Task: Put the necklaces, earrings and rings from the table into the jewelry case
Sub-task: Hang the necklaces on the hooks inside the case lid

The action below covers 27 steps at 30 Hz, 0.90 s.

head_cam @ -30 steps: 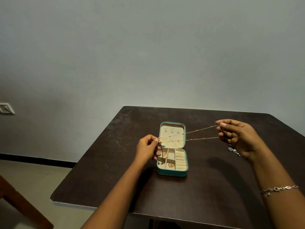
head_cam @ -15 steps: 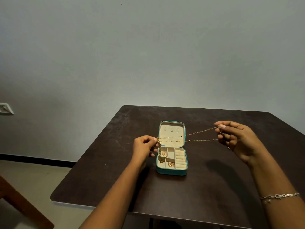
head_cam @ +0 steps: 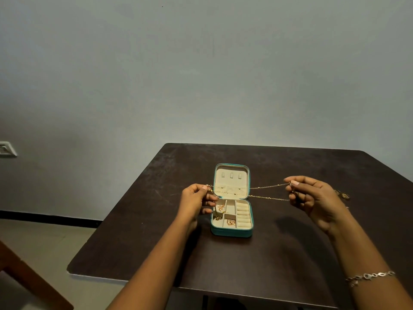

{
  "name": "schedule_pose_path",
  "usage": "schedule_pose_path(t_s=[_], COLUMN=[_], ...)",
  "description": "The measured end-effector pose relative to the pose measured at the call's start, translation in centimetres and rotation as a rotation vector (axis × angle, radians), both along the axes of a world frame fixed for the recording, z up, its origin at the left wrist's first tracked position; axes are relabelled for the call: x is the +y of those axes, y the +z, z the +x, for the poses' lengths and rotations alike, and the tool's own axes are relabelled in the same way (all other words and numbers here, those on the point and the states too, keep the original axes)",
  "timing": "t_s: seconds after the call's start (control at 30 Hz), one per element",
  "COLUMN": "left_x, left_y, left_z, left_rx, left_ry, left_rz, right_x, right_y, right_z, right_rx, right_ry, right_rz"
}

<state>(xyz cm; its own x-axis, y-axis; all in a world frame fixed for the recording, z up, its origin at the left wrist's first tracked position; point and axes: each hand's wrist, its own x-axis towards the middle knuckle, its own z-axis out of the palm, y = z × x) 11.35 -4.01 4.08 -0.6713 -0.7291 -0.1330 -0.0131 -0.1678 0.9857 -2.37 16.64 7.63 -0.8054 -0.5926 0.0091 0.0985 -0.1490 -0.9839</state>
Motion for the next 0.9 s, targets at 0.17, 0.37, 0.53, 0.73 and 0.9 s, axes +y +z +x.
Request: schedule_pose_path(t_s=[0.17,0.37,0.53,0.73,0.9], left_x=[0.1,0.1,0.6,1.1,1.4], left_y=[0.4,0.6,1.0,1.7,1.9], left_z=[0.2,0.2,0.1,0.1,-0.2], left_rx=[0.007,-0.028,-0.025,0.002,-0.059], left_ry=[0.023,0.048,0.033,-0.005,0.037], left_rz=[0.044,-0.004,-0.032,-0.094,-0.238], right_x=[-0.1,0.3,-0.1,-1.5,-3.0], right_y=[-1.6,-3.3,-4.7,-5.4,-5.0], right_z=[0.4,1.3,2.0,2.6,2.6], right_rx=[-0.048,-0.019,0.066,0.27,0.371], right_ry=[0.007,-0.025,-0.069,-0.109,-0.078], right_rz=[0.009,0.102,0.208,0.422,0.453])
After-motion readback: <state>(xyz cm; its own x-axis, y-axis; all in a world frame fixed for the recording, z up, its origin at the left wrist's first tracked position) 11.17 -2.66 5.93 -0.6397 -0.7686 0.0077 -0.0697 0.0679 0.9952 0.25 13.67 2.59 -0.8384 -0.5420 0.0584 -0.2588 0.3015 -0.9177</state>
